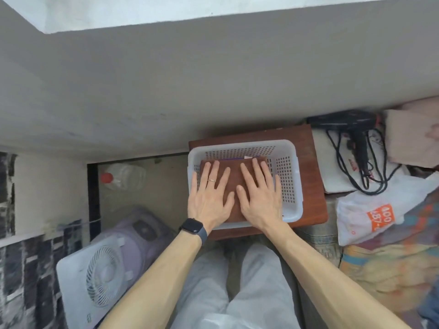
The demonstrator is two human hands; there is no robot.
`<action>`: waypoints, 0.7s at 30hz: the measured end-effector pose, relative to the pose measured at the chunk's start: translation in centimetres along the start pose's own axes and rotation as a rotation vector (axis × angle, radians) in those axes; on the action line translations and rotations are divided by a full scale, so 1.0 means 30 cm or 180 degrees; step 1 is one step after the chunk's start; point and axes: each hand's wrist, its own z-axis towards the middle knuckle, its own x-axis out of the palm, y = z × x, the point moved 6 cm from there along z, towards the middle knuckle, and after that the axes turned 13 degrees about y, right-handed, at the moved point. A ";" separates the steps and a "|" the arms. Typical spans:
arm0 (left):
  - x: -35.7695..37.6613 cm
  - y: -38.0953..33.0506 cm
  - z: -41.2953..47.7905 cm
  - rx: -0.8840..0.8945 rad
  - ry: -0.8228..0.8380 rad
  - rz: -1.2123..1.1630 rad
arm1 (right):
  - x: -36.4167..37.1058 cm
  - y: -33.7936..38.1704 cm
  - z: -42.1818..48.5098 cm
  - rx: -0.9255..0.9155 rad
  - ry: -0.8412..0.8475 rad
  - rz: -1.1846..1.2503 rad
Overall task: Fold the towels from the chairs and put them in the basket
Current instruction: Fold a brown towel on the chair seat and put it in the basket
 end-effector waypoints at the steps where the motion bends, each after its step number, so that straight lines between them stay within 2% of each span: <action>1: 0.025 0.007 0.012 -0.0043 0.0088 0.0025 | 0.024 -0.024 0.022 0.0046 0.0135 -0.0095; 6: 0.093 0.010 0.081 -0.0115 0.0255 0.0119 | 0.077 -0.084 0.103 -0.0022 0.0348 -0.0215; 21: 0.155 0.045 0.185 -0.0081 0.0355 0.0209 | 0.154 -0.115 0.195 0.0099 0.0445 0.0125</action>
